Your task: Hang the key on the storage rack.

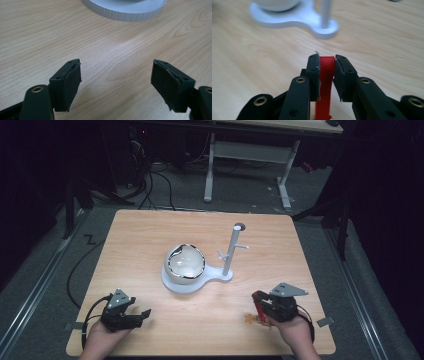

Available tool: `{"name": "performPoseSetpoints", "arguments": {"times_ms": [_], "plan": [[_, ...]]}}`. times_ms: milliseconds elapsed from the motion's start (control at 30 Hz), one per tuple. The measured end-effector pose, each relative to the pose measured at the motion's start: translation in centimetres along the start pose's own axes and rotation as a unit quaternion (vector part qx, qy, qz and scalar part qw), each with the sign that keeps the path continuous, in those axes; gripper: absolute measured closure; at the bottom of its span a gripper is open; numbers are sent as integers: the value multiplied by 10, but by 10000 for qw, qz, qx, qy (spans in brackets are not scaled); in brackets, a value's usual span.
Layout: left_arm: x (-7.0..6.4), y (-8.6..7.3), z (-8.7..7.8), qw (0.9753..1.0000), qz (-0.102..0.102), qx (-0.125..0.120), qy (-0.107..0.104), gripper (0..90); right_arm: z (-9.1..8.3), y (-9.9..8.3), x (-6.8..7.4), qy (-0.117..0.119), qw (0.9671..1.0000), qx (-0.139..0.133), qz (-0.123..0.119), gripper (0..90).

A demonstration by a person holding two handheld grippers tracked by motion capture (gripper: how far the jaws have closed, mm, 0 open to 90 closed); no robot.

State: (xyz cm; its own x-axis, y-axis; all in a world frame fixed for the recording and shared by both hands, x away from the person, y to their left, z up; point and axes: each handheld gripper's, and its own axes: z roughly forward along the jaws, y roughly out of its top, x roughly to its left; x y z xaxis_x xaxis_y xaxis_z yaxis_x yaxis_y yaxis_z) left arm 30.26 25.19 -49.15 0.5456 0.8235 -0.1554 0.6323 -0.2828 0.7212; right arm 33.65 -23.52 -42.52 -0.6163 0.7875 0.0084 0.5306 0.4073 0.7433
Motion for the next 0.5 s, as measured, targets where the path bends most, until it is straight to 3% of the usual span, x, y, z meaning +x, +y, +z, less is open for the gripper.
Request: {"name": "performPoseSetpoints", "arguments": {"times_ms": [100,133,200,300,400,500], "plan": [[-1,0,2,10000,2,29,-11,247,-7,-7,-23,-300,9990,-92,320,735],[-1,0,2,10000,9,50,-19,247,-10,-13,-40,-606,9972,-59,433,704],[-1,-1,3,10000,4,56,-28,247,-11,-15,-45,-690,9964,-40,485,674],[-1,-1,4,10000,21,80,-28,247,-14,-23,-60,-1029,9925,76,659,614],[-1,-1,4,10000,7,86,-31,247,-14,-24,-57,-851,9944,157,614,648],[-1,-1,3,10000,-7,59,-31,247,-10,-20,-38,-583,9973,295,328,658]]}}
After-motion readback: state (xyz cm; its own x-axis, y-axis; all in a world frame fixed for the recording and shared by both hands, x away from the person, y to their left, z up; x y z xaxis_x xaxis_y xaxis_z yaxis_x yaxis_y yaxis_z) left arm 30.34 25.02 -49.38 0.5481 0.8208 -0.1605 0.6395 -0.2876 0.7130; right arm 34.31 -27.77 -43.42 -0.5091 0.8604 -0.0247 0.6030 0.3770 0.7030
